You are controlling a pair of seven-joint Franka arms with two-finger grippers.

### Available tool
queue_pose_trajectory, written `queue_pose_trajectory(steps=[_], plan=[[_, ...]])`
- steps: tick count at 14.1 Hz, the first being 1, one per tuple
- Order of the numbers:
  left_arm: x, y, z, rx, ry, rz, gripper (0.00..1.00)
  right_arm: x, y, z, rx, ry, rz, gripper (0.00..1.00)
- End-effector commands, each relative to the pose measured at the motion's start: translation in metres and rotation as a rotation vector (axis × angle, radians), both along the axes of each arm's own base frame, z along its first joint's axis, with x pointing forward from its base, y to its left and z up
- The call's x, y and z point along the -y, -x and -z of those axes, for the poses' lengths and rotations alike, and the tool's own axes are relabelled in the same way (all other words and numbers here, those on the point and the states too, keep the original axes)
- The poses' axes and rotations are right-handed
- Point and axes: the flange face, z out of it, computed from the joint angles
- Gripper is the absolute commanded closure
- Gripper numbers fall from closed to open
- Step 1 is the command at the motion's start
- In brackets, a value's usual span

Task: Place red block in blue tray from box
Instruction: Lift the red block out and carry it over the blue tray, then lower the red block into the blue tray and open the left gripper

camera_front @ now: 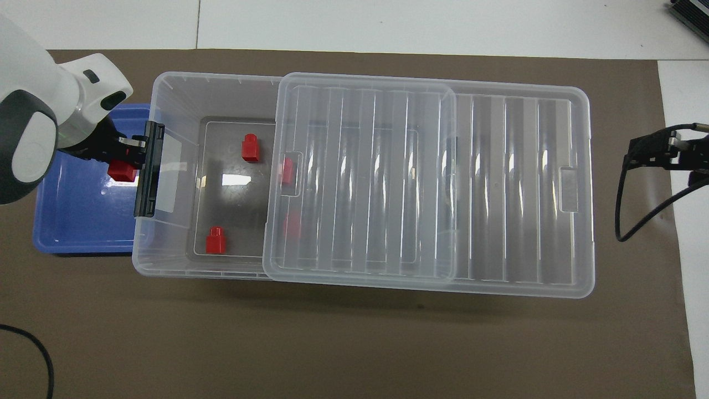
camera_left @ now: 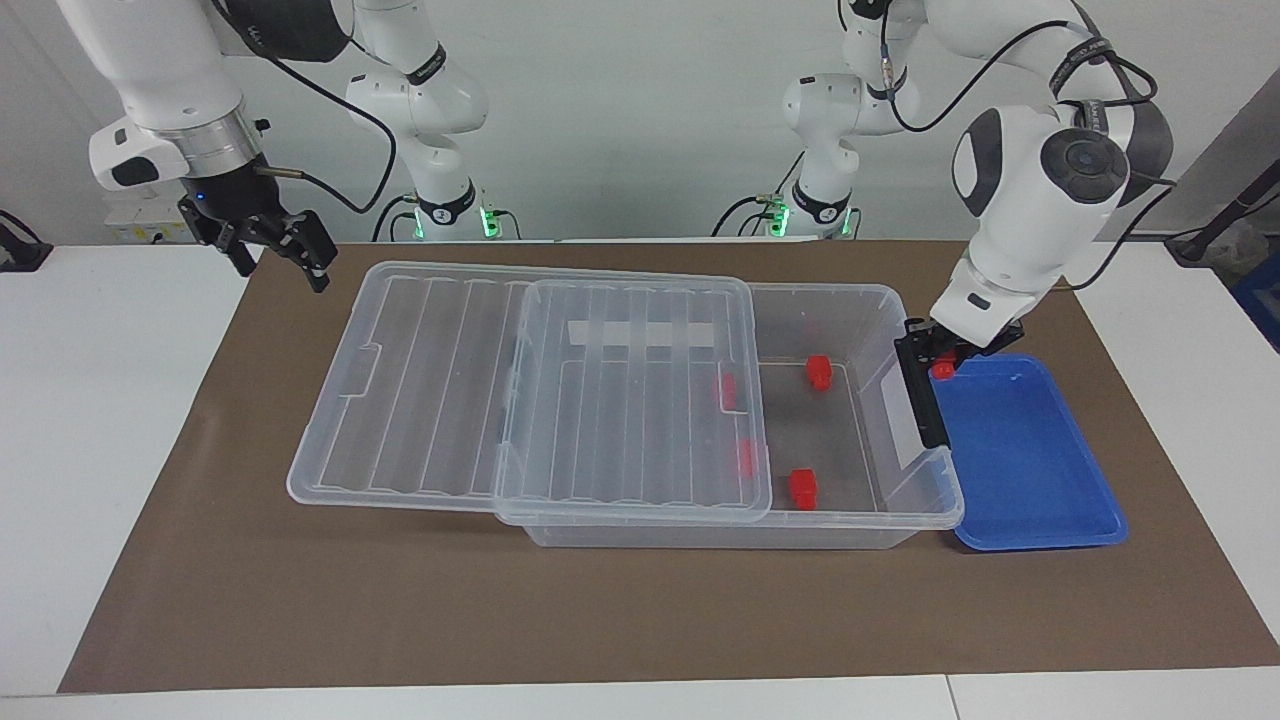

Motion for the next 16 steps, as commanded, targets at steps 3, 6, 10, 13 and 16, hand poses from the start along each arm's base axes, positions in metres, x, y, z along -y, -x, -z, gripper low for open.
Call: queue_pose_trajectory(steps=[3,6,10,13,16], plan=[[-0.108,-0.005,0.022,0.121,0.015,0.126,1.0,0.004,0.003,-0.001,-0.005,0.007,-0.016,0.0],[-0.132,-0.004,0.067,0.269,-0.001,0.134,1.0,0.002,0.003,0.0,-0.009,0.008,-0.021,0.0],[-0.162,0.003,0.121,0.268,0.001,0.091,1.0,0.032,0.0,0.016,0.061,0.012,0.024,0.44],[-0.173,0.014,0.154,0.267,0.005,0.07,1.0,0.045,0.014,0.042,0.058,0.011,0.05,1.0],[-0.163,0.01,0.173,0.271,0.021,0.0,1.0,0.072,0.018,0.075,0.096,0.015,0.104,1.0]])
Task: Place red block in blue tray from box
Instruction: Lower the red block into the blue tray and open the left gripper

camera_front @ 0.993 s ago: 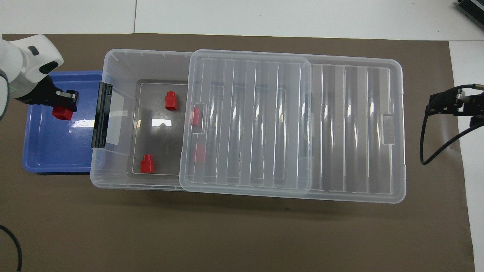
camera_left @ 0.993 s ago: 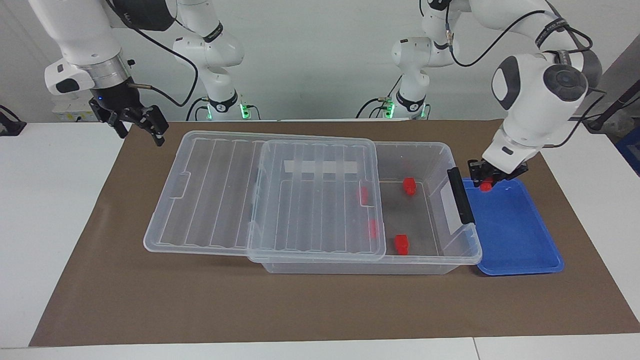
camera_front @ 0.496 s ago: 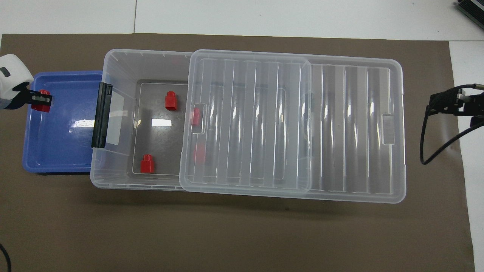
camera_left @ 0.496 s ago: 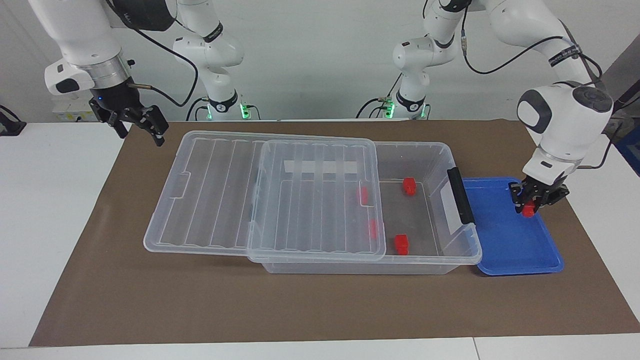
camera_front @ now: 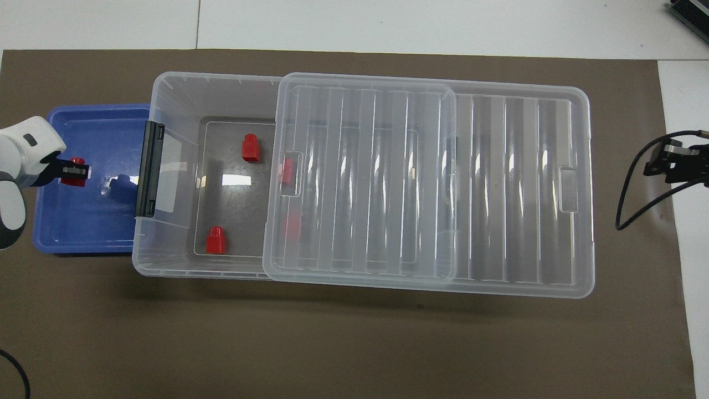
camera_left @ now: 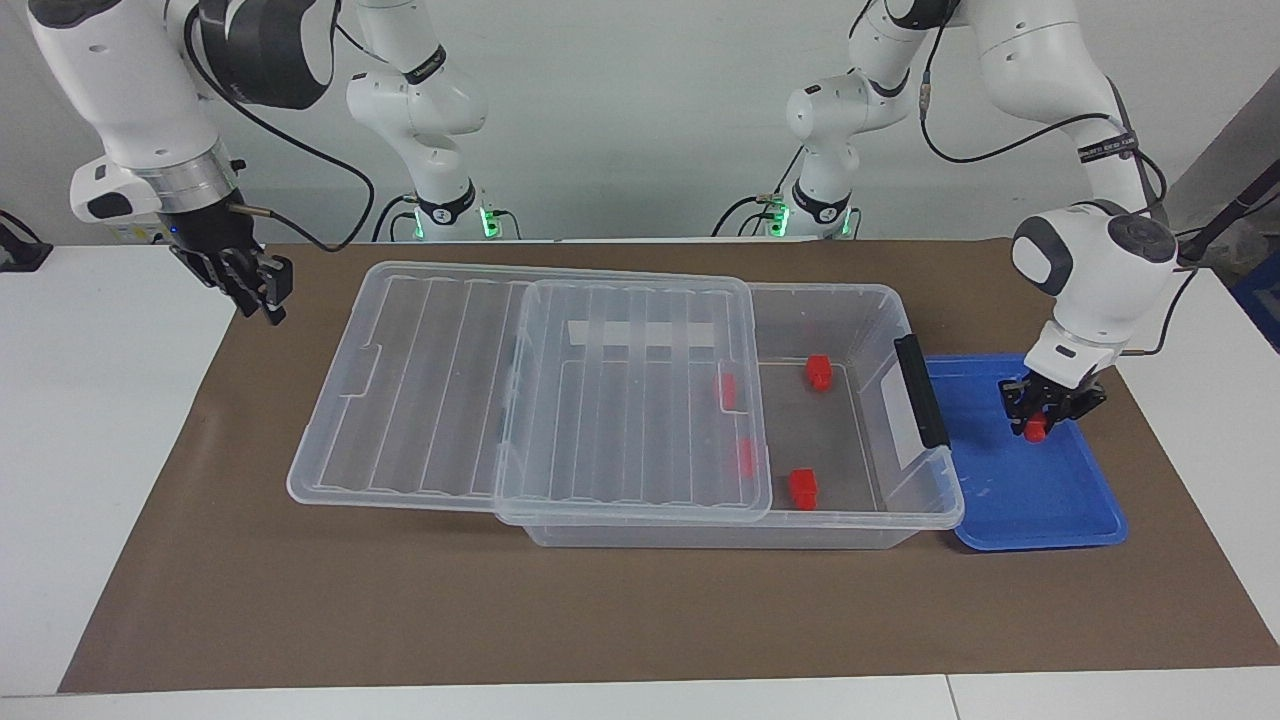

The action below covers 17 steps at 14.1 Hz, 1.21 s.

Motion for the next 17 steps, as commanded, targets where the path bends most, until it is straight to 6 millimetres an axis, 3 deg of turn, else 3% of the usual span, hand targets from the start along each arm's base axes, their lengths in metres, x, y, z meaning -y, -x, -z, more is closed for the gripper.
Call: queue_pose_trajectory(steps=[1,4,9,13,15,16,17], plan=[[0.015,-0.004,0.019,0.028,0.032,-0.08,1.0,0.027,0.018,0.024,0.04,0.013,0.033,1.0],[0.012,-0.005,0.035,0.033,0.037,-0.091,1.0,0.045,0.012,0.046,0.078,0.021,0.053,1.0],[-0.002,0.001,0.048,0.032,0.037,-0.105,1.0,0.035,0.01,0.069,0.039,0.015,0.027,1.0],[0.001,0.008,0.056,0.018,0.039,-0.104,1.0,0.009,-0.003,0.09,0.023,0.013,-0.037,1.0],[0.002,0.009,0.056,0.017,0.04,-0.103,1.0,-0.013,-0.008,0.09,0.038,0.015,-0.082,1.0],[0.004,0.008,0.056,0.017,0.04,-0.1,0.9,-0.019,-0.009,0.09,0.046,0.016,-0.093,1.0],[0.005,0.008,0.056,0.018,0.039,-0.097,0.61,-0.03,-0.009,0.092,0.043,0.014,-0.111,1.0]])
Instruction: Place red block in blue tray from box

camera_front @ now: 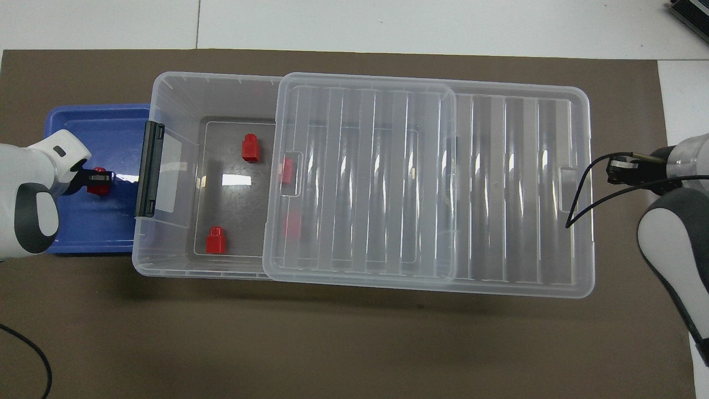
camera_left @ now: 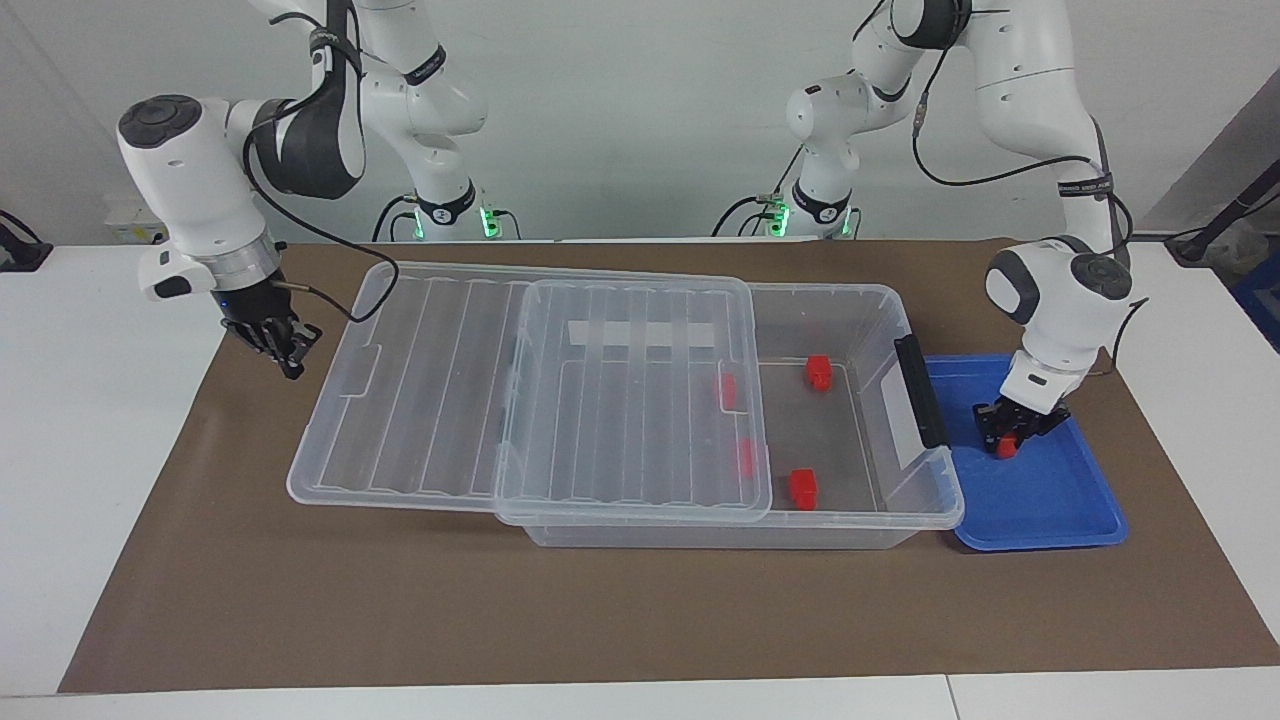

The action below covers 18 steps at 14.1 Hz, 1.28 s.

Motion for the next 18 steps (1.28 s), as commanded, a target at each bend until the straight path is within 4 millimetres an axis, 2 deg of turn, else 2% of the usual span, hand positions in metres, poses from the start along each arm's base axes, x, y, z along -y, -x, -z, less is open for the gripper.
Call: queue_pose_trajectory(steps=[1,2,4,6,7,9,10,13,15,18], plan=[[0.0,0.005,0.001,0.014,0.007,-0.009,0.14,-0.017,0.002,0.005,0.005,0.009,-0.059,1.0],[0.0,0.005,0.0,0.008,0.007,-0.009,0.0,-0.018,0.003,0.008,-0.002,0.011,-0.066,1.0],[0.001,0.002,-0.007,0.012,0.005,-0.004,0.0,-0.02,0.004,0.01,-0.005,0.011,-0.07,1.0],[0.01,-0.004,-0.047,-0.01,-0.001,0.011,0.0,-0.028,0.004,0.009,-0.005,0.011,-0.082,1.0],[0.021,-0.008,-0.074,-0.037,-0.004,0.027,0.0,-0.032,0.004,0.009,-0.006,0.011,-0.09,1.0],[0.036,-0.009,-0.128,-0.08,-0.008,0.042,0.0,-0.054,0.003,0.009,-0.009,0.01,-0.129,1.0],[0.048,-0.004,-0.152,-0.091,-0.012,0.058,0.0,-0.062,0.004,0.008,-0.009,0.01,-0.144,1.0],[0.06,0.016,-0.205,-0.079,-0.024,0.069,0.0,-0.099,0.008,0.01,-0.013,0.01,-0.209,1.0],[0.073,0.038,-0.245,-0.072,-0.033,0.082,0.0,-0.117,0.012,0.013,-0.015,0.01,-0.238,1.0],[0.075,0.063,-0.278,-0.086,-0.038,0.076,0.0,-0.14,0.017,0.014,-0.016,0.01,-0.283,1.0]])
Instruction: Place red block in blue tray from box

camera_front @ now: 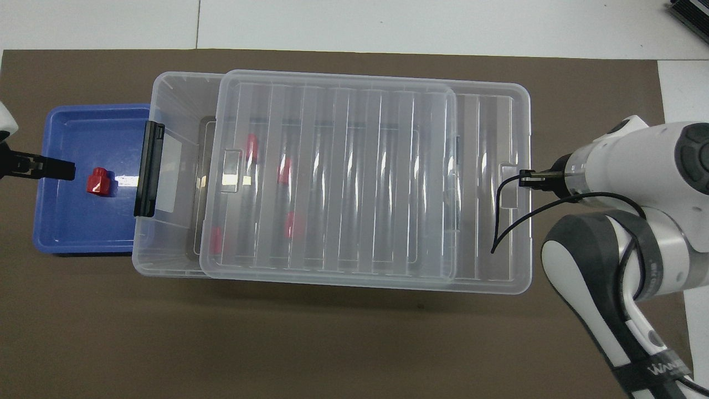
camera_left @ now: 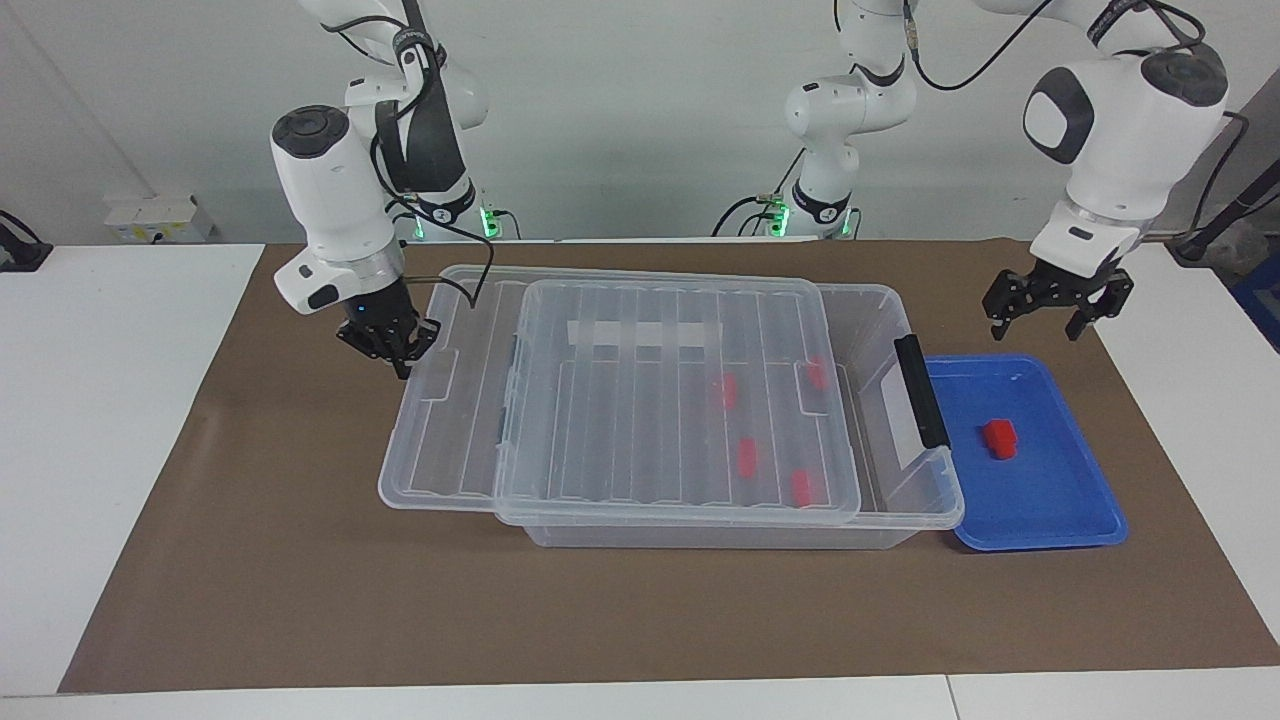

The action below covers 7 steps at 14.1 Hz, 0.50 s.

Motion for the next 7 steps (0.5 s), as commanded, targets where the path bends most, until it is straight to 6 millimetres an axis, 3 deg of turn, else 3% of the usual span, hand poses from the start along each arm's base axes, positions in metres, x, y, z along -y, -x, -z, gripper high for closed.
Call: queue_pose_trajectory(steps=[1,5,7], plan=[[0.003,0.026,-0.025,-0.022,0.004,-0.007,0.0,-0.019,0.011,0.0,0.012,0.006,-0.057,1.0],[0.02,0.039,-0.03,-0.048,0.004,0.02,0.0,-0.049,0.013,-0.001,0.046,-0.06,-0.075,1.0],[0.042,0.037,-0.033,-0.033,0.002,0.059,0.0,-0.063,0.016,0.0,0.045,-0.063,-0.095,1.0]])
